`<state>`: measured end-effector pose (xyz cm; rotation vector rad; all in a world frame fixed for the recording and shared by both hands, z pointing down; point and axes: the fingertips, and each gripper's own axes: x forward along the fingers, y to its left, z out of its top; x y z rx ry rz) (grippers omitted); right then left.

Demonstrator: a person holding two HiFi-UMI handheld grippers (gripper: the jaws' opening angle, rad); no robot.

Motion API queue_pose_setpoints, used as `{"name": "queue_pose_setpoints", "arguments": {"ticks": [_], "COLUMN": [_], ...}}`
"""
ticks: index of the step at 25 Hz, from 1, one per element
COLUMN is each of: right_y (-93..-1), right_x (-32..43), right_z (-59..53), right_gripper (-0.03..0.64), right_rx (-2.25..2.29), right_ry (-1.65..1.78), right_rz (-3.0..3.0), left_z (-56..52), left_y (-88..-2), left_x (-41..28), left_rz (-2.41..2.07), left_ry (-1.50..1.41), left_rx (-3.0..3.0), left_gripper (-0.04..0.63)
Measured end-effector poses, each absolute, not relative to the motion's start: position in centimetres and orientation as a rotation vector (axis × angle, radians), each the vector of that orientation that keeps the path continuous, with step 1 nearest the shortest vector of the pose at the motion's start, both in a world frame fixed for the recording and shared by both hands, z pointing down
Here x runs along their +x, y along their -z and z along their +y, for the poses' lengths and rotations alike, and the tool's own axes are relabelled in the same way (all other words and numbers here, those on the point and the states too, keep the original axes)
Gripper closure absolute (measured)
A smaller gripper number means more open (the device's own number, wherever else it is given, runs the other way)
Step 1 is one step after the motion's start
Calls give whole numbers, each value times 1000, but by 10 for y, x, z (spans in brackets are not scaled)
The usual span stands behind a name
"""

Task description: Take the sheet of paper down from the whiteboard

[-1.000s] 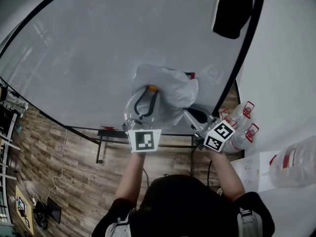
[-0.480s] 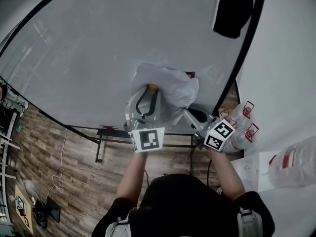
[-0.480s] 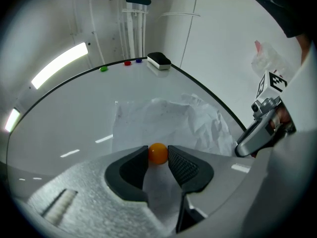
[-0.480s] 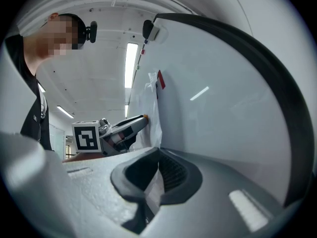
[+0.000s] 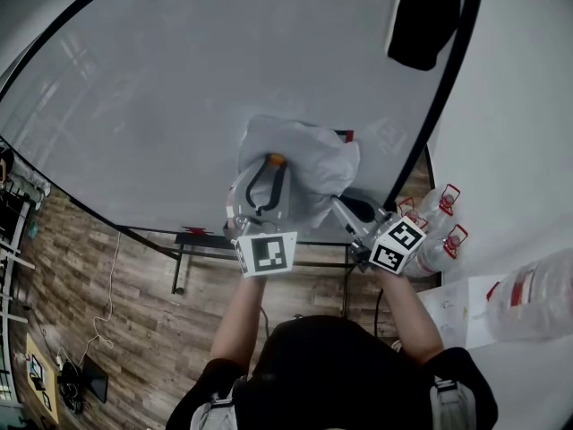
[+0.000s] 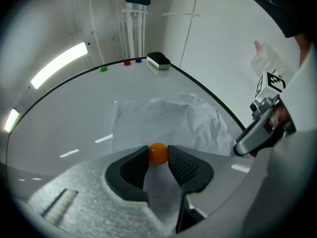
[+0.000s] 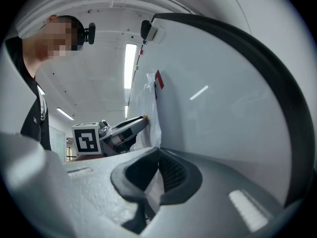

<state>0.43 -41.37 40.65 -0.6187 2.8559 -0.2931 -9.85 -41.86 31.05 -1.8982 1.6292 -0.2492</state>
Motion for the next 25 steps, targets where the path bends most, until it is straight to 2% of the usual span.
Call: {"name": "queue_pose_setpoints", "arguments": {"ticks": [15, 25], "right_y": [-411, -431], "right_x": [1, -2], "right_z": [-405, -386], "right_gripper": [614, 614], "right_rx": [-555, -503], "right_ry": [393, 480], "right_rz": [2838, 2859], "left_z": [-399, -371], "left_y": [-327, -369], "left_x": [-102, -107], "left_rz": [1648, 1745], "left_ry": [265, 339], "left_rx": [-1911, -1941], "left_gripper": [463, 463]}}
